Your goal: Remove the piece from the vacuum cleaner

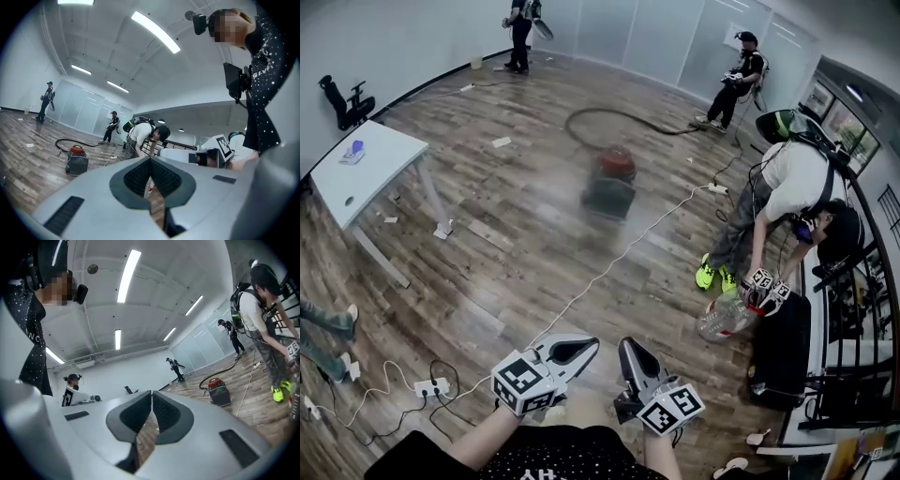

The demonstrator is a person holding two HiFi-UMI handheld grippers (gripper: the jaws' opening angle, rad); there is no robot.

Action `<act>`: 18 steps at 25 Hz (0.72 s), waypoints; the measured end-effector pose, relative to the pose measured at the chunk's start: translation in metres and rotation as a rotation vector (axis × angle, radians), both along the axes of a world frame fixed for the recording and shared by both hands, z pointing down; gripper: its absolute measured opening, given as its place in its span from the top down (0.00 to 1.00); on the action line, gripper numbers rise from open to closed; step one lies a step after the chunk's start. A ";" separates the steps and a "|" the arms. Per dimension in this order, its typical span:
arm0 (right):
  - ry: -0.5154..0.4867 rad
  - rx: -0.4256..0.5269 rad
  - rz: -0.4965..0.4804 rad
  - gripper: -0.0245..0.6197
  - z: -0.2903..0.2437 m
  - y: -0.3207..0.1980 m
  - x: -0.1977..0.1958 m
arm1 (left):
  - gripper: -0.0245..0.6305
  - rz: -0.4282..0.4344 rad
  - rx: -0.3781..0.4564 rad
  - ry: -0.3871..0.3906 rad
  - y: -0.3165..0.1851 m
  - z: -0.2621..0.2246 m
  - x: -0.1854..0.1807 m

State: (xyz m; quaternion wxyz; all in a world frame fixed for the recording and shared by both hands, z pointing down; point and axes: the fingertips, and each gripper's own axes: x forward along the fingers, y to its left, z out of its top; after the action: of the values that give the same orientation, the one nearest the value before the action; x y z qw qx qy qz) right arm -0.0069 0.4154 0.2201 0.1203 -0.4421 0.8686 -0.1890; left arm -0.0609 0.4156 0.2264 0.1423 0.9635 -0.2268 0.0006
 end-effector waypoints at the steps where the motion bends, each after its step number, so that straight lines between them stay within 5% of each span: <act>1: 0.004 -0.005 -0.004 0.95 0.002 -0.006 0.002 | 0.95 -0.002 -0.008 -0.003 -0.005 0.003 0.001; 8: -0.027 -0.042 -0.019 0.95 0.017 -0.070 0.011 | 0.95 -0.048 -0.040 -0.022 -0.062 0.020 -0.001; 18: -0.007 -0.050 -0.093 0.95 0.012 -0.223 0.048 | 0.95 -0.123 -0.029 -0.006 -0.217 0.008 0.033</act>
State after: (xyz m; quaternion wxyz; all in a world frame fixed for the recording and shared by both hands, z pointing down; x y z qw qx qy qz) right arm 0.0410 0.1923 0.2324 0.1032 -0.4033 0.8828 -0.2177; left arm -0.0282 0.1991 0.2343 0.1553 0.9456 -0.2859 -0.0018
